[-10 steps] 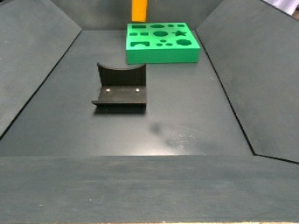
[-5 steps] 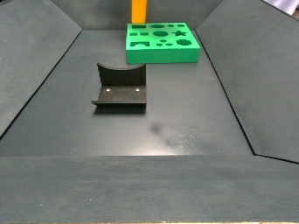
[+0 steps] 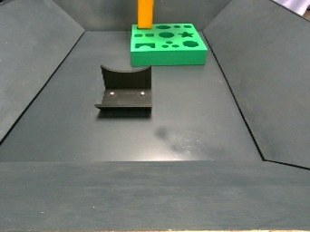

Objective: Pick up the rectangle object. Move up. Place the rectangle object on the fixture. Regrasp the rectangle object. Move to above the board. Insert the rectangle object.
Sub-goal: Insert the rectangle object.

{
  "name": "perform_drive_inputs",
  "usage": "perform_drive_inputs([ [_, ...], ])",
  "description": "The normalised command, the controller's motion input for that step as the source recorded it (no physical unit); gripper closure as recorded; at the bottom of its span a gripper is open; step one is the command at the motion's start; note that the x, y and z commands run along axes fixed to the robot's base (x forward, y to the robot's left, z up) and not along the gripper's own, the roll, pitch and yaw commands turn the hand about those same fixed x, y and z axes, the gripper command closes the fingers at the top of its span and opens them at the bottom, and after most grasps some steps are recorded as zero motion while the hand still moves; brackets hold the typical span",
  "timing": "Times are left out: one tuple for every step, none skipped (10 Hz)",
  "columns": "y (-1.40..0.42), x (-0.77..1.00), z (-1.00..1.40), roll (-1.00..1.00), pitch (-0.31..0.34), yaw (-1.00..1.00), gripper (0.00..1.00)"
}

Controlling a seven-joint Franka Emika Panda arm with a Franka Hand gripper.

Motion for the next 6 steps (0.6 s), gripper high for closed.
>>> perform_drive_inputs([
  [-0.06, 0.05, -0.11, 0.03, 0.0, 0.0, 1.0],
  [-0.06, 0.05, -0.13, 0.02, 0.0, 0.0, 1.0],
  [-0.1, 0.09, -0.16, 0.05, 0.0, 0.0, 1.0],
  [-0.15, 0.17, -0.17, 0.08, 0.0, -0.06, 1.0],
  [-0.15, 0.22, -0.17, 0.12, 0.0, -0.09, 1.0],
  [-0.13, 0.23, -0.19, 0.14, 0.0, -0.08, 1.0],
])
